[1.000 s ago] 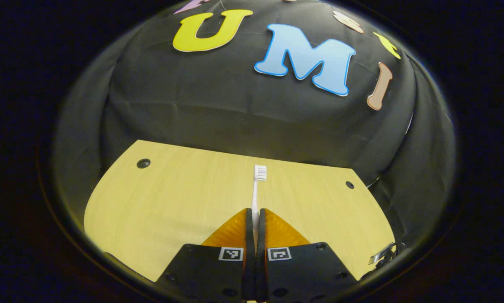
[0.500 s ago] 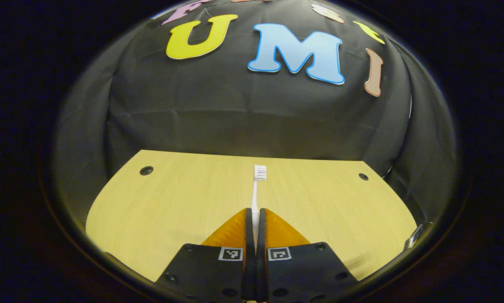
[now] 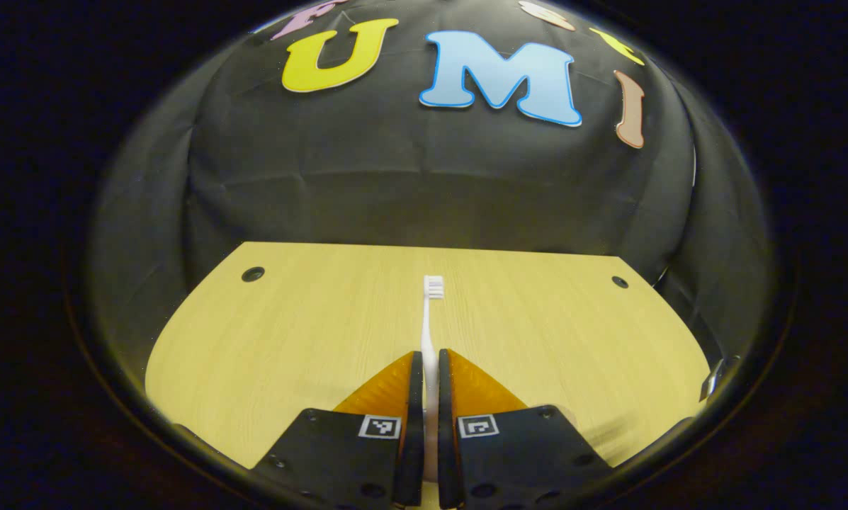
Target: Put the toothbrush and toothpaste on the desktop into the cup, then pick up the cup and place it on the coaster on the desktop.
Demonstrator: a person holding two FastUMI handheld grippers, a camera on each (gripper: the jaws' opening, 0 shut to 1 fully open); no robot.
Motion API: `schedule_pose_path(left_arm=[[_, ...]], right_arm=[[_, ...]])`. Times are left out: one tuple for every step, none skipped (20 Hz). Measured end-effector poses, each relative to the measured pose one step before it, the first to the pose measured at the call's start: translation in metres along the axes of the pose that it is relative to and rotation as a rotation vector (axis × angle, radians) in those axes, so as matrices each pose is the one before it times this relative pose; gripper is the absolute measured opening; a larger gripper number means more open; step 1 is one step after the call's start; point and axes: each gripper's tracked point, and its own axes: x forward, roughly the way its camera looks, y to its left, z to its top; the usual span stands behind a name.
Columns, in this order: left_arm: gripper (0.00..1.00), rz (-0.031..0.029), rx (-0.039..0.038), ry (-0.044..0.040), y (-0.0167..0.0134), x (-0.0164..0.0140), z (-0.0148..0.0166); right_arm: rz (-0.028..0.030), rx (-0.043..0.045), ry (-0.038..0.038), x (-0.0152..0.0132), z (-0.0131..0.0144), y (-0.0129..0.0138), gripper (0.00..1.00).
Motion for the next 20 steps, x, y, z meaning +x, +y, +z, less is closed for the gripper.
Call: schedule_pose_path(left_arm=[[0.16, -0.00238, -0.00315, -0.00394, 0.00042, -0.00311, -0.00019], [0.16, 0.0045, 0.00001, 0.00173, 0.00028, -0.00275, -0.00148], [0.16, 0.00513, 0.00357, -0.00204, 0.0016, -0.00186, -0.00103], [0.16, 0.00398, 0.00326, -0.0025, 0.00016, -0.00289, -0.00023], [0.16, -0.00451, 0.0004, 0.00466, -0.00104, -0.00188, -0.00183], [0.16, 0.00026, 0.00159, 0.00575, -0.00059, -0.00165, -0.00462], [0.12, 0.00134, 0.00506, 0.00206, -0.00141, -0.00182, -0.00297], [0.16, 0.00476, 0.00799, -0.00155, -0.00099, -0.0021, -0.00156], [0.16, 0.00082, 0.0062, -0.00257, -0.00178, -0.00302, -0.00003], [0.16, -0.0036, 0.00266, -0.00415, -0.00263, -0.00237, -0.00203], [0.16, -0.00976, -0.00159, 0.00293, -0.00373, -0.0037, -0.00166], [0.16, -0.00585, -0.00327, 0.00314, -0.00236, -0.00343, -0.00134], [0.22, -0.00339, -0.00281, 0.00358, -0.00188, -0.00375, -0.00255], [0.33, 0.00136, -0.00097, -0.00039, -0.00095, -0.0041, -0.00176], [0.35, 0.00157, 0.00108, 0.00278, 0.00034, -0.00196, -0.00232], [0.35, 0.00164, 0.00054, 0.00435, -0.00038, -0.00283, -0.00251], [0.35, 0.00064, 0.00034, 0.00389, 0.00176, -0.00403, -0.00108], [0.35, 0.0024, -0.00074, 0.0005, 0.00019, -0.00415, -0.00143], [0.35, 0.00166, -0.00216, -0.00136, 0.00109, -0.0055, 0.00012], [0.35, 0.0017, -0.00347, -0.00353, 0.00002, -0.00474, 0.00015]], right_arm=[[-0.00046, -0.00193, -0.00072, -0.00016, 0.00027, -0.00018, 0.12], [0.00022, -0.0021, 0.00004, 0.00022, -0.00034, 0.00002, 0.12], [0.00002, -0.00144, -0.00075, -0.00014, 0.00061, -0.0003, 0.12], [0.00056, -0.00109, -0.00011, 0.00014, -0.00069, 0.0001, 0.12], [0.00038, -0.0008, -0.00058, -0.00047, 0.00068, -0.00023, 0.12], [0.00037, -0.00114, -0.00134, 0.00082, -0.00039, 0.0001, 0.12], [0.00051, -0.00229, -0.00103, -0.00013, 0.00015, -0.00007, 0.12], [0.00102, -0.00281, -0.00172, 0.00027, -0.00045, -0.00004, 0.12], [0.00074, -0.00196, -0.00212, -0.00016, 0.00049, -0.00021, 0.12], [0.00077, -0.00184, -0.00242, 0.00045, -0.00041, 0.00036, 0.11], [0.0002, -0.00222, -0.00255, -0.00019, 0.00001, -0.00014, 0.11], [-0.00082, -0.00178, -0.00381, 0.00028, -0.00008, -0.00022, 0.12], [-0.00148, -0.0023, -0.0051, -0.0003, 0.00039, 0.00007, 0.12], [-0.0013, -0.00408, -0.00503, 0.0008, -0.00026, 0.00001, 0.12], [-0.00147, -0.00281, -0.00447, -0.00049, 0.00013, -0.00023, 0.12], [-0.00089, -0.00213, -0.00257, 0.00071, -0.00032, 0.00009, 0.12], [-0.00037, -0.0008, -0.00289, -0.00028, 0.00038, -0.00016, 0.12], [0.001, 0.00202, -0.00282, 0.00002, -0.00035, 0.0001, 0.12], [0.00255, 0.0064, -0.00281, -0.00007, 0.00062, -0.00018, 0.12], [0.00594, 0.01086, -0.00009, 0.00043, -0.00036, 0.0005, 0.12]])
